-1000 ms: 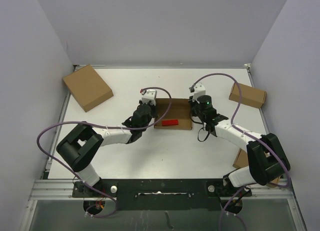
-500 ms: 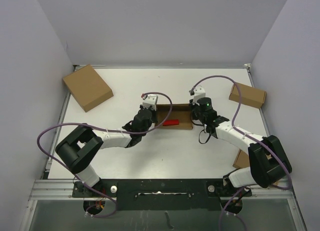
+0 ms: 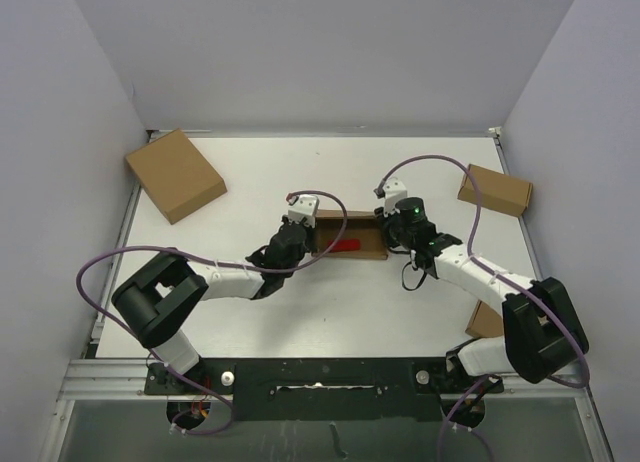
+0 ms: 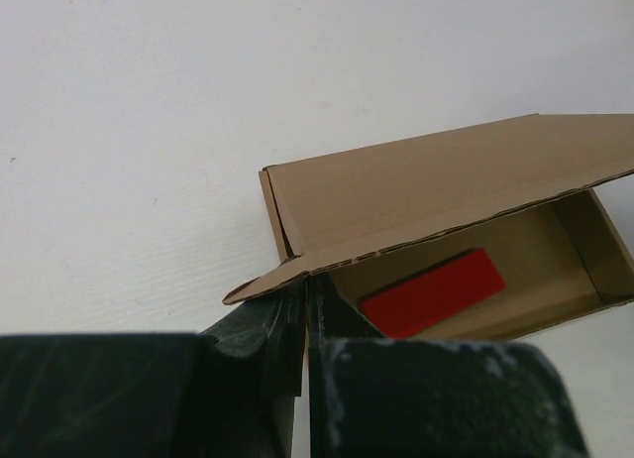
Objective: Fold the paper box
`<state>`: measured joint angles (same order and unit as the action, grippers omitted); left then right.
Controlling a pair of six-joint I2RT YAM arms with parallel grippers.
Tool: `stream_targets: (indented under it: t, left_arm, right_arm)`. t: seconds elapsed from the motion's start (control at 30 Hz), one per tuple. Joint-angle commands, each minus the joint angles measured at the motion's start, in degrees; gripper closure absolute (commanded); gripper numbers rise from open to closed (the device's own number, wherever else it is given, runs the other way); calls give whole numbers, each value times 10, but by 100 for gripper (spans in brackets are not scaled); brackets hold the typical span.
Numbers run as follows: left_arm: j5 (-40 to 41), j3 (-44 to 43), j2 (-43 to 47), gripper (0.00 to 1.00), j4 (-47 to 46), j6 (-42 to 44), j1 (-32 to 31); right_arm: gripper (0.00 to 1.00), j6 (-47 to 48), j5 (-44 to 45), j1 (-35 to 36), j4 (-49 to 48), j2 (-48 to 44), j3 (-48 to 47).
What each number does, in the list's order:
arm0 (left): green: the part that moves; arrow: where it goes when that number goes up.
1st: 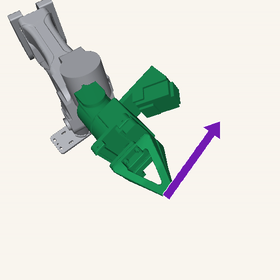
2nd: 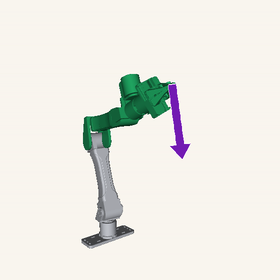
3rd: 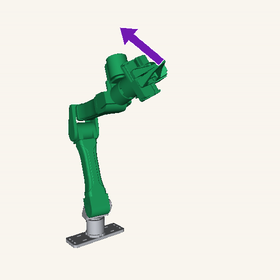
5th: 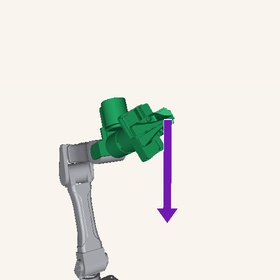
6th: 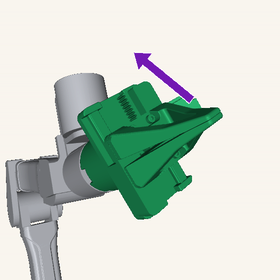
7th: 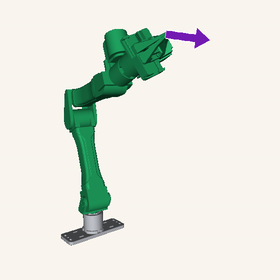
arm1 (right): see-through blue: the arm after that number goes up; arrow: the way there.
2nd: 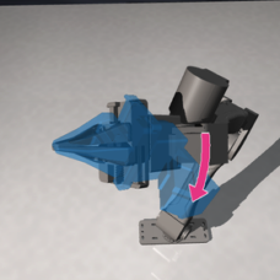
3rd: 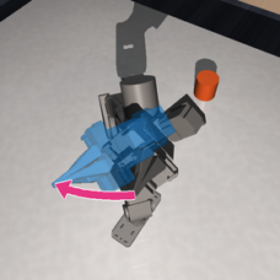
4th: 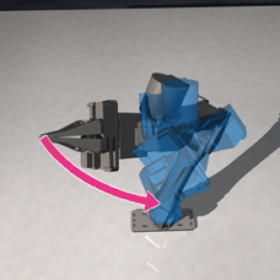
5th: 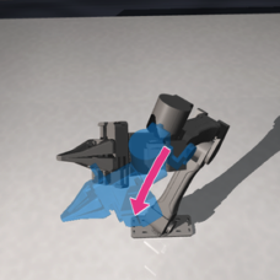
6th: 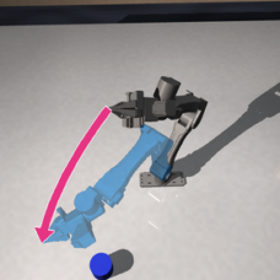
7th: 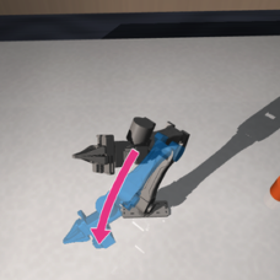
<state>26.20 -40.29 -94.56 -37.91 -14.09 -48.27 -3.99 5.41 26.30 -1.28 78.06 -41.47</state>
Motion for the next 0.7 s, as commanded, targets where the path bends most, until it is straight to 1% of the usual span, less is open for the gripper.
stream_targets:
  t: [0.0, 0.07, 0.27, 0.37, 0.5, 0.67]
  left_arm:
    - [-55, -9, 28, 100, 3, -2, -28]
    - [-50, -9, 28, 100, 7, -2, -28]
    - [-42, -16, 31, 100, 20, -5, -28]
    - [-41, -21, 29, 100, 26, -7, -29]
    - [-38, -31, 26, 100, 35, -11, -29]
    - [-37, -42, 20, 100, 38, -16, -32]
  right_arm:
    - [74, 28, -77, 16, 13, -35, -11]
    - [71, 43, -84, 14, 33, -43, -16]
    - [50, 101, -113, -6, 90, -83, -16]
    - [41, 142, -137, -26, 119, -102, -12]
    - [34, 179, -175, -69, 161, -110, -12]
    - [31, 182, -224, -118, 199, -95, -20]
